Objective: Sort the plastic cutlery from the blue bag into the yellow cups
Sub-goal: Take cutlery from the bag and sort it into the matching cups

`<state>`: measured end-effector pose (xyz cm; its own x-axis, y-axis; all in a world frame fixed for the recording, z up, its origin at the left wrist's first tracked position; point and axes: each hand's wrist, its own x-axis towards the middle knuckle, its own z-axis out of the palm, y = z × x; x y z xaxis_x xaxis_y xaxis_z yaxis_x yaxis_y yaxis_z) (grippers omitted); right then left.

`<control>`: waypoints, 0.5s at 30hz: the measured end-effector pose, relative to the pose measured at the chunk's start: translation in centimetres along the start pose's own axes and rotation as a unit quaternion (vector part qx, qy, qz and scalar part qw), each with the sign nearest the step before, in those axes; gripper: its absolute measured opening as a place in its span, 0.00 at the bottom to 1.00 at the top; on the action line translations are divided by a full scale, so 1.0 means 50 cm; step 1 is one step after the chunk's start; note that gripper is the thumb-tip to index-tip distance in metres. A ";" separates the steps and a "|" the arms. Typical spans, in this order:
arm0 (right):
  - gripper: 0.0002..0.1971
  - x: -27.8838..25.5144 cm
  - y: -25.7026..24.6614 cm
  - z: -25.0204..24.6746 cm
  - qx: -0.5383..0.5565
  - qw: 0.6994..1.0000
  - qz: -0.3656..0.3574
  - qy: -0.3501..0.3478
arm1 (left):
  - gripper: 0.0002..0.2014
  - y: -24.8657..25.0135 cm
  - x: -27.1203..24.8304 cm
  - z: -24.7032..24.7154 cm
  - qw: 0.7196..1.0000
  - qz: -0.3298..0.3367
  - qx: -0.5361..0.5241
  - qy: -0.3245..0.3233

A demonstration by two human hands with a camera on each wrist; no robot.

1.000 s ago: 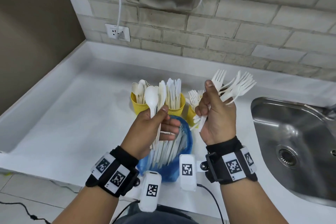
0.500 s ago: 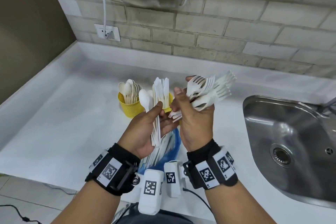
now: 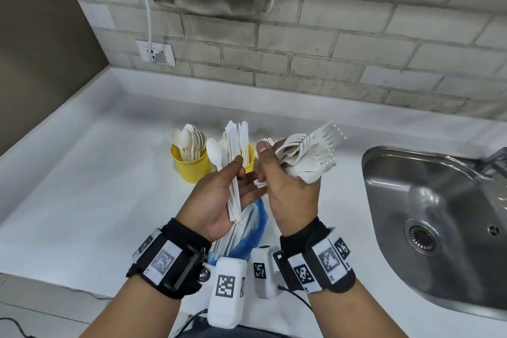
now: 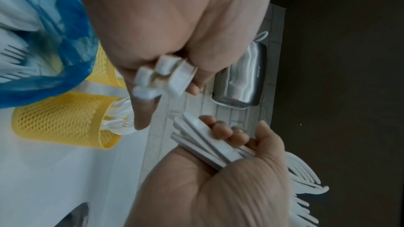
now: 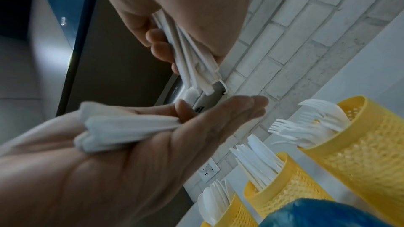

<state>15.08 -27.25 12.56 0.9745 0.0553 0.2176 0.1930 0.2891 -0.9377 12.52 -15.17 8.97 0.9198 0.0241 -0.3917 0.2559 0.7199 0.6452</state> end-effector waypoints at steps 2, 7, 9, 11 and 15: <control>0.08 -0.002 -0.003 0.003 -0.027 0.999 0.008 -0.033 | 0.23 0.002 0.001 -0.004 1.000 0.004 0.005 -0.024; 0.14 -0.005 0.002 0.011 -0.060 0.996 0.019 -0.061 | 0.22 0.002 -0.010 0.008 0.998 0.013 0.034 -0.043; 0.13 -0.004 0.001 0.010 -0.056 0.996 0.018 -0.068 | 0.22 0.003 -0.010 0.007 0.999 0.013 0.023 -0.035; 0.12 -0.002 0.005 0.010 -0.060 0.996 0.024 -0.061 | 0.23 0.005 -0.011 0.009 0.999 0.022 0.014 -0.023; 0.05 0.009 0.030 0.001 -0.112 0.993 -0.015 -0.026 | 0.15 0.015 -0.023 0.018 0.999 0.038 -0.001 -0.013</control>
<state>15.79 -26.75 11.26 0.9618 0.1019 0.2540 0.2475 0.0717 -0.9662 11.92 -15.28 10.47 0.9439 0.0616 -0.3245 0.1840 0.7179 0.6714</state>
